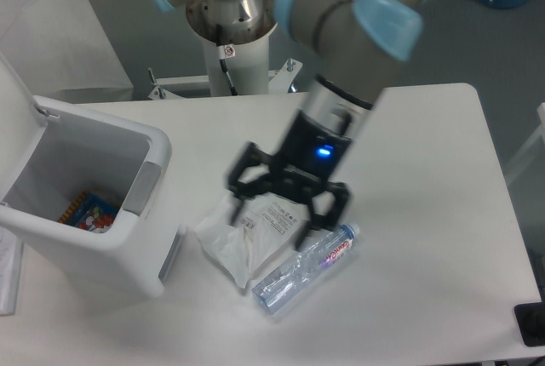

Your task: Open the trash can

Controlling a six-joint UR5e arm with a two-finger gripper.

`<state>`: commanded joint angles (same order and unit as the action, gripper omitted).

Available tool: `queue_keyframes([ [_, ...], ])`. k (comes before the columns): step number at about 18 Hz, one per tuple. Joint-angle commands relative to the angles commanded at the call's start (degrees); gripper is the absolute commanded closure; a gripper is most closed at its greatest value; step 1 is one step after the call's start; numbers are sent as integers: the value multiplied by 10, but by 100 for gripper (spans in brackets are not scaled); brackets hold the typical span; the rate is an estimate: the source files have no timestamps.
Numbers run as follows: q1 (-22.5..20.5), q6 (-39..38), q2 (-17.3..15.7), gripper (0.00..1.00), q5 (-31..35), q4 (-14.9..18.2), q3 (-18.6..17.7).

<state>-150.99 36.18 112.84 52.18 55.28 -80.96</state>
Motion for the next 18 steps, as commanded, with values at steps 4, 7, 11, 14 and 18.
queue_keyframes([
  [4,-4,119,56,0,169,9,43],
  [7,-10,210,102,0,246,11,96],
  [11,-20,304,124,0,304,67,137],
  [14,-14,389,127,0,362,98,142],
  [18,-1,386,125,0,383,95,133],
])
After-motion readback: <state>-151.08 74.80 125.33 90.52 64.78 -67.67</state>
